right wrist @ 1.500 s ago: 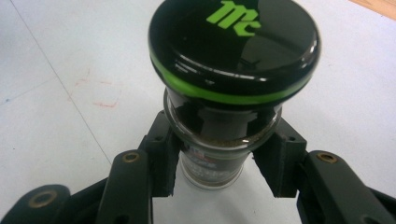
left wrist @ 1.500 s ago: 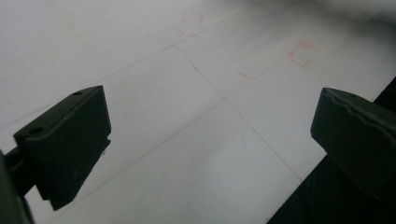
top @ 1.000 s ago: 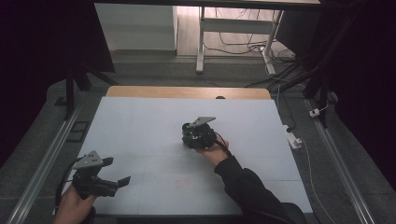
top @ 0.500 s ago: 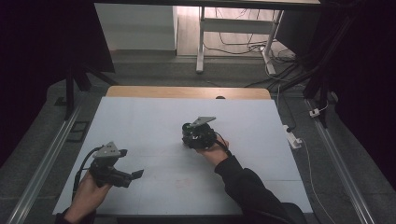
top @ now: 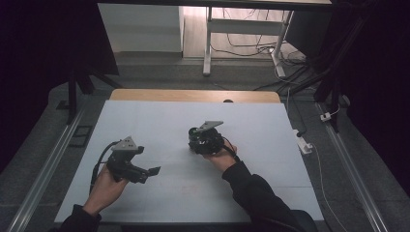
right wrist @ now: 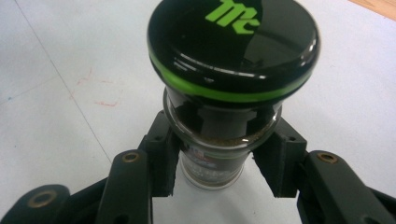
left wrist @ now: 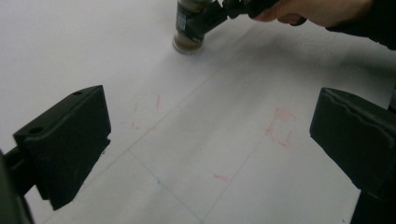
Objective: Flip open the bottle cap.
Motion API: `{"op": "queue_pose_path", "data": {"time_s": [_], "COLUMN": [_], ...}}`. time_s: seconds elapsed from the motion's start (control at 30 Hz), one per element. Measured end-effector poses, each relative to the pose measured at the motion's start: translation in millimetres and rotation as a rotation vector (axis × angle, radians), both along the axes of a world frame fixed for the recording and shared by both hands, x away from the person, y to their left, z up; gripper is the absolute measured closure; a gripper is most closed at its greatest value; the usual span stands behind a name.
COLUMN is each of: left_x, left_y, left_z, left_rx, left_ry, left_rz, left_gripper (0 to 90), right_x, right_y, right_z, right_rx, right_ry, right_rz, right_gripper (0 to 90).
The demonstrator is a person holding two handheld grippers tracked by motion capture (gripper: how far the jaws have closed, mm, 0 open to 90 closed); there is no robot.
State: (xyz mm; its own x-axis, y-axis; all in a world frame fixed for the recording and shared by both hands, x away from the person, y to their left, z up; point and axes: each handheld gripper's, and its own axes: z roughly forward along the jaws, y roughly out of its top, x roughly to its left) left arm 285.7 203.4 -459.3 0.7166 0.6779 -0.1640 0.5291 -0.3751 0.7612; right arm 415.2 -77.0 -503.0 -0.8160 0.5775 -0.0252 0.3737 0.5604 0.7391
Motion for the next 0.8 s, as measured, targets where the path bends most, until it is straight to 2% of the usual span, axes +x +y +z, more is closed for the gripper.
{"op": "queue_pose_path", "data": {"time_s": [0.2, 0.43, 0.8], "left_x": [12.2, 27.7, 47.3], "left_y": [-8.8, -23.0, -34.8], "left_z": [1.8, 0.5, -1.2], "left_rx": [0.011, 0.037, 0.065], "left_ry": [-0.028, -0.041, -0.064], "left_rz": [-0.013, -0.034, -0.052], "left_gripper": [0.1, 0.0, 0.0], "right_x": [0.0, 0.0, -0.1], "right_y": [0.0, 0.1, 0.0], "right_z": [0.1, 0.0, 0.0], "right_rx": [-0.001, -0.003, -0.003], "right_ry": [0.0, -0.002, -0.003], "right_rz": [0.0, 0.002, 0.002], "right_gripper": [52.9, 52.9, 52.9]}}
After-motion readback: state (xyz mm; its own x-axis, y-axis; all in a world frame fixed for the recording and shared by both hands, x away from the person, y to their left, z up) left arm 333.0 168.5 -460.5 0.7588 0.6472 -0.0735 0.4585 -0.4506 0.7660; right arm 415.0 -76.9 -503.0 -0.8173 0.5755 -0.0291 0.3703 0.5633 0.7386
